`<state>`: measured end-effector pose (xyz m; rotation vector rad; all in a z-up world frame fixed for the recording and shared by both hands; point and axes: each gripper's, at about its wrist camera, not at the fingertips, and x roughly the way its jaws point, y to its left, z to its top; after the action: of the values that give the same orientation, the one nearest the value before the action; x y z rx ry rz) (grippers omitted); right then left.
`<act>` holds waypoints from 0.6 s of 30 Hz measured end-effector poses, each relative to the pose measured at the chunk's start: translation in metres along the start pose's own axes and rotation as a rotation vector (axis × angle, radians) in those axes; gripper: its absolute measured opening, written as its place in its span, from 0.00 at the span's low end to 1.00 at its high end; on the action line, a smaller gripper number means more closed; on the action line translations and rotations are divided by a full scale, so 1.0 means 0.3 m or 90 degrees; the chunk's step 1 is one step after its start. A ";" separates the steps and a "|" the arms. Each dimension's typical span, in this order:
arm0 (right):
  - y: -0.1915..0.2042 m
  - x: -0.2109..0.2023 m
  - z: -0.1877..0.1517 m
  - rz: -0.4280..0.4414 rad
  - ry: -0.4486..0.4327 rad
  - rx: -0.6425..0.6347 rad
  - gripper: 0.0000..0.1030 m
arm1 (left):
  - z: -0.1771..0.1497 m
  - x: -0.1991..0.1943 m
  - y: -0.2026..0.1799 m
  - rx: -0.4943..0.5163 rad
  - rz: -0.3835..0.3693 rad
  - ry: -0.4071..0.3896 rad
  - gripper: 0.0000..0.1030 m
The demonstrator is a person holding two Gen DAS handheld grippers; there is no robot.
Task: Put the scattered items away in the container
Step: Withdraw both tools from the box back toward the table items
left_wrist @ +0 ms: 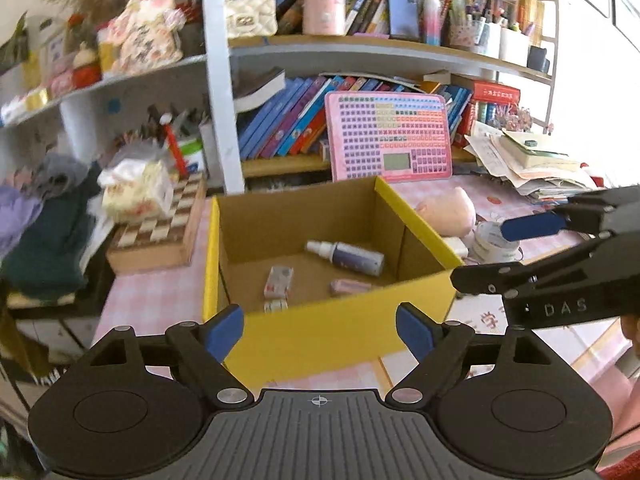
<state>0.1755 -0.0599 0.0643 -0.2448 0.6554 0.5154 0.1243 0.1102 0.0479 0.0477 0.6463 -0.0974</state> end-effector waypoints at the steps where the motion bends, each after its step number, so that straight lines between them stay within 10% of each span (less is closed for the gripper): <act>1: 0.008 -0.003 -0.012 -0.003 0.001 0.000 0.71 | -0.016 -0.007 0.002 -0.005 0.002 0.002 0.84; 18: 0.153 -0.079 -0.220 -0.074 0.030 -0.008 0.88 | -0.209 -0.089 -0.032 -0.001 0.036 0.057 0.90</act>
<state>0.1011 -0.0547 0.0260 -0.3055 0.6795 0.4030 0.0643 0.1074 0.0139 0.0699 0.7345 -0.0399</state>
